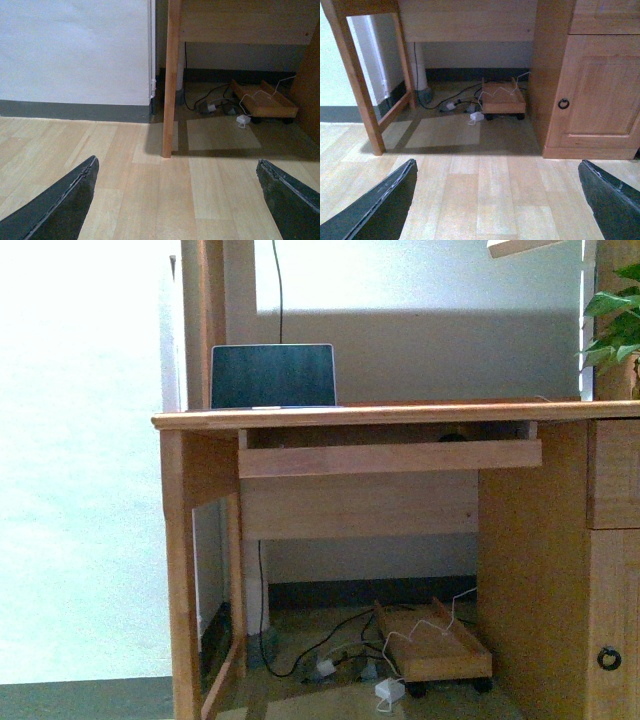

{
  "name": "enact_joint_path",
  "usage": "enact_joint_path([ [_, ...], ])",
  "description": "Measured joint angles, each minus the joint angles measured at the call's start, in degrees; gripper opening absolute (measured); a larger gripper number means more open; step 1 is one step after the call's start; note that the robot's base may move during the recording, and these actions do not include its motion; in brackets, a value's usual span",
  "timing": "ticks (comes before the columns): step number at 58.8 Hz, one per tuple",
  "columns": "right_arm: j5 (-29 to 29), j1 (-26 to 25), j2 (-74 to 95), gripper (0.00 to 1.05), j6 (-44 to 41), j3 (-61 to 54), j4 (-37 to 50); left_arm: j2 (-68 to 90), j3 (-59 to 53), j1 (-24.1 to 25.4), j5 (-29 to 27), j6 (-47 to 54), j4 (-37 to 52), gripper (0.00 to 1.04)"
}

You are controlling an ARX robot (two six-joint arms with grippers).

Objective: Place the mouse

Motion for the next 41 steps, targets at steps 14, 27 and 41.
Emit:
enact_joint_path([
  [14, 0.0, 0.0, 0.0, 0.97, 0.0, 0.0, 0.0, 0.0, 0.0, 0.0, 0.0, 0.0, 0.0, 0.97],
  [27, 0.0, 0.0, 0.0, 0.97, 0.0, 0.0, 0.0, 0.0, 0.0, 0.0, 0.0, 0.0, 0.0, 0.97],
  [41, 0.0, 0.0, 0.0, 0.97, 0.0, 0.0, 0.0, 0.0, 0.0, 0.0, 0.0, 0.0, 0.0, 0.97],
])
